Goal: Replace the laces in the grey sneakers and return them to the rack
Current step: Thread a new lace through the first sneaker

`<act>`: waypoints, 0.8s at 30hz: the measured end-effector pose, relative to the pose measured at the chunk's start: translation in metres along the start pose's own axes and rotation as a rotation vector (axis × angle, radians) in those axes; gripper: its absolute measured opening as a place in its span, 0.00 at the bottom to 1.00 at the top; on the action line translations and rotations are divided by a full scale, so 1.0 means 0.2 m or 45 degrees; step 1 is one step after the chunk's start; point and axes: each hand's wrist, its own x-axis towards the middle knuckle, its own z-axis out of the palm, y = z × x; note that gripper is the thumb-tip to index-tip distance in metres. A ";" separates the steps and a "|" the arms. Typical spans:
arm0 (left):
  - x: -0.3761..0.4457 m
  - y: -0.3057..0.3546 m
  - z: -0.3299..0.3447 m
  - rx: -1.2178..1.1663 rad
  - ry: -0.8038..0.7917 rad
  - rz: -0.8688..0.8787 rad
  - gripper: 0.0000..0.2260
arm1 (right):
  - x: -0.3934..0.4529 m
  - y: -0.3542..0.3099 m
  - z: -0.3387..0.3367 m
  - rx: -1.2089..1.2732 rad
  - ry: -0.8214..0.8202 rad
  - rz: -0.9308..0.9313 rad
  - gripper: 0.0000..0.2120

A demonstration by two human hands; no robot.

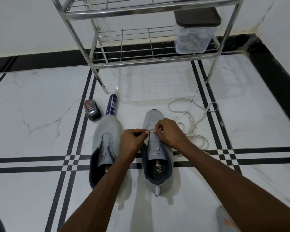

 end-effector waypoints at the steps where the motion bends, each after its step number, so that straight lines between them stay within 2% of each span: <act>1: 0.00 0.00 0.00 -0.017 0.002 -0.004 0.05 | 0.00 0.00 0.00 0.017 0.014 0.007 0.06; 6: 0.00 0.00 0.00 -0.028 0.007 0.005 0.06 | -0.02 0.00 0.03 0.011 0.044 0.023 0.07; 14: 0.00 0.03 0.02 0.144 0.037 0.092 0.07 | -0.01 -0.02 0.05 -0.324 -0.068 -0.106 0.09; 20: 0.00 0.04 0.02 0.243 0.025 0.136 0.09 | -0.02 0.00 0.07 -0.142 -0.009 -0.011 0.08; 24: -0.01 0.02 0.01 0.151 -0.002 0.114 0.08 | -0.04 -0.01 0.08 -0.078 0.058 0.035 0.07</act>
